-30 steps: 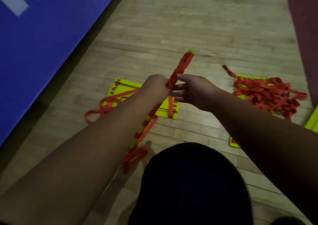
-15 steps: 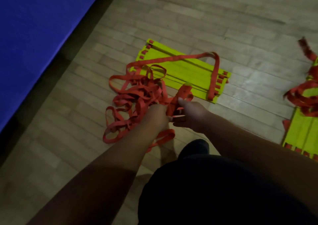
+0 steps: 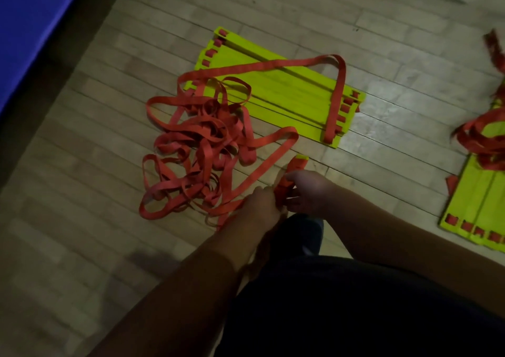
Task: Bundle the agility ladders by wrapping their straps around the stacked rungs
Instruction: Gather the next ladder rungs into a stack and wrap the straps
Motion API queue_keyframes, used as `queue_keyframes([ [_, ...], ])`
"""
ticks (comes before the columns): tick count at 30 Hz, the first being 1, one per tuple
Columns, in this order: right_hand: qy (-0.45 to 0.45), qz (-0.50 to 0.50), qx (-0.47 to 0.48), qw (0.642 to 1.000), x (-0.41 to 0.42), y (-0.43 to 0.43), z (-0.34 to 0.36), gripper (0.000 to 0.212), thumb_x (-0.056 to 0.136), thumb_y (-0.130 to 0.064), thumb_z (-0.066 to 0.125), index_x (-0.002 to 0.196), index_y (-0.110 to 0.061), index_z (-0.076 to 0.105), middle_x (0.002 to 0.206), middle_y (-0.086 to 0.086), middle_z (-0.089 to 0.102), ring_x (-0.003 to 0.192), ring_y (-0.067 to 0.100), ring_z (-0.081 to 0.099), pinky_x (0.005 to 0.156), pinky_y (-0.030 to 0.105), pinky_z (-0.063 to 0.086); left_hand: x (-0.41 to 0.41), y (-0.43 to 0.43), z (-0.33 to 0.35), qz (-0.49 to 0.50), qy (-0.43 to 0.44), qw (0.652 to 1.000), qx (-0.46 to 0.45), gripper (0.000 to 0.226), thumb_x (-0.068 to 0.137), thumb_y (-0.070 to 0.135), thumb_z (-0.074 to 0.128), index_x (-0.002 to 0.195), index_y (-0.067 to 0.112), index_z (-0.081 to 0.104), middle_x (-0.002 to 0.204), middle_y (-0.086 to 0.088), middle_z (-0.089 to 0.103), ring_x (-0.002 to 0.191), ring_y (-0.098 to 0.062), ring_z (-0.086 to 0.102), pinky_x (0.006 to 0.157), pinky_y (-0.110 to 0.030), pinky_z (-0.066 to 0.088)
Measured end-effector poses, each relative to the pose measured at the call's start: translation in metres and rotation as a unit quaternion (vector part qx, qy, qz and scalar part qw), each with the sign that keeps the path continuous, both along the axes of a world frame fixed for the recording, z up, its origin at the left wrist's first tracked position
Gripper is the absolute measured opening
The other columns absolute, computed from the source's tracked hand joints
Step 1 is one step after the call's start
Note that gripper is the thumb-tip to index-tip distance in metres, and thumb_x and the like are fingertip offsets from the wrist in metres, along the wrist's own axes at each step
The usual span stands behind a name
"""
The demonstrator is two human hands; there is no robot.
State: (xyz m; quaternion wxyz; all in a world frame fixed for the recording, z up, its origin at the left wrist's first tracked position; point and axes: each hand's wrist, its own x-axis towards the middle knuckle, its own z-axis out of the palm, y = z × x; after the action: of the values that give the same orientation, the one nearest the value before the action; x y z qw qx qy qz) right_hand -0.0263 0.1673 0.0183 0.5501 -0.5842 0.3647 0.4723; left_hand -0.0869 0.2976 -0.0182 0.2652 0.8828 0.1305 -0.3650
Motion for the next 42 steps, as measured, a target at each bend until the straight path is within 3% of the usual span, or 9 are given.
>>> queue_keyframes([
  [3,-0.002,-0.015,-0.001,1.000,-0.004,-0.007,-0.003,0.035,0.103,-0.027,0.059,0.129,-0.004,0.065,0.129,0.023,0.068,0.121,0.041,0.067,0.110,0.053,0.052,-0.005,-0.010,-0.008,-0.006,0.001,1.000,0.015,0.040,0.098,0.038,0.072,0.124,0.010,0.062,0.125,-0.015,0.058,0.115,-0.038,0.063,0.097,-0.051,0.056],
  [9,-0.008,-0.013,-0.011,1.000,-0.002,-0.009,-0.010,0.030,0.103,-0.029,0.063,0.124,-0.009,0.063,0.126,0.016,0.066,0.118,0.035,0.068,0.108,0.052,0.054,-0.018,-0.008,-0.021,-0.065,-0.033,0.992,0.104,0.049,0.102,0.045,0.068,0.137,0.013,0.056,0.143,-0.009,0.054,0.145,-0.034,0.040,0.127,-0.052,0.026],
  [13,-0.007,0.005,-0.004,1.000,0.001,-0.008,-0.009,0.032,0.105,-0.029,0.062,0.131,-0.011,0.058,0.123,0.013,0.063,0.120,0.034,0.065,0.101,0.047,0.053,-0.020,-0.002,-0.020,-0.079,-0.039,0.991,0.102,0.054,0.098,0.052,0.071,0.135,0.014,0.056,0.142,-0.008,0.053,0.143,-0.032,0.040,0.120,-0.048,0.036],
  [17,-0.010,0.009,-0.011,1.000,0.008,-0.017,-0.012,0.033,0.104,-0.028,0.060,0.129,-0.006,0.063,0.123,0.018,0.067,0.112,0.032,0.068,0.105,0.049,0.054,0.000,-0.002,-0.012,-0.076,-0.068,0.989,0.103,0.051,0.100,0.046,0.065,0.134,0.011,0.056,0.143,-0.013,0.054,0.140,-0.036,0.045,0.112,-0.048,0.042],
  [24,-0.060,-0.059,-0.009,0.996,0.044,-0.050,-0.012,0.029,0.107,-0.025,0.057,0.130,-0.009,0.063,0.116,0.011,0.069,0.096,0.029,0.072,0.081,0.041,0.056,0.091,-0.025,-0.009,-0.095,-0.104,0.988,0.058,0.043,0.103,0.035,0.062,0.135,0.007,0.061,0.137,-0.019,0.059,0.127,-0.042,0.060,0.104,-0.051,0.052],
  [31,-0.114,-0.111,-0.033,0.987,0.079,-0.094,-0.005,0.023,0.109,-0.023,0.056,0.125,-0.010,0.066,0.127,0.010,0.071,0.109,0.032,0.076,0.096,0.048,0.059,0.166,-0.057,-0.004,-0.212,-0.138,0.963,0.090,0.041,0.103,0.018,0.065,0.141,0.008,0.054,0.144,-0.016,0.051,0.133,-0.039,0.053,0.102,-0.052,0.050],
  [34,-0.123,-0.117,-0.044,0.985,0.088,-0.114,-0.005,0.015,0.108,-0.021,0.056,0.116,-0.013,0.066,0.126,0.010,0.071,0.110,0.032,0.075,0.098,0.048,0.059,0.189,-0.070,-0.006,-0.289,-0.190,0.927,0.143,0.046,0.099,0.007,0.065,0.142,0.009,0.049,0.143,-0.015,0.048,0.133,-0.037,0.050,0.099,-0.050,0.050],
  [38,-0.132,-0.112,-0.057,0.983,0.096,-0.139,-0.007,0.027,0.108,-0.022,0.056,0.130,-0.008,0.064,0.127,0.010,0.071,0.107,0.031,0.076,0.095,0.048,0.060,0.214,-0.082,-0.021,-0.360,-0.176,0.885,0.237,0.082,0.099,0.013,0.069,0.166,0.008,0.022,0.169,-0.019,0.026,0.151,-0.039,0.036,0.114,-0.050,0.044],
  [42,-0.136,-0.109,-0.053,0.983,0.099,-0.156,-0.010,0.030,0.108,-0.025,0.056,0.132,-0.008,0.063,0.127,0.009,0.071,0.105,0.030,0.077,0.096,0.049,0.062,0.221,-0.093,-0.040,-0.365,-0.102,0.892,0.247,0.112,0.098,0.014,0.075,0.173,0.019,-0.007,0.180,-0.012,-0.016,0.166,-0.041,0.004,0.129,-0.057,0.027],
])
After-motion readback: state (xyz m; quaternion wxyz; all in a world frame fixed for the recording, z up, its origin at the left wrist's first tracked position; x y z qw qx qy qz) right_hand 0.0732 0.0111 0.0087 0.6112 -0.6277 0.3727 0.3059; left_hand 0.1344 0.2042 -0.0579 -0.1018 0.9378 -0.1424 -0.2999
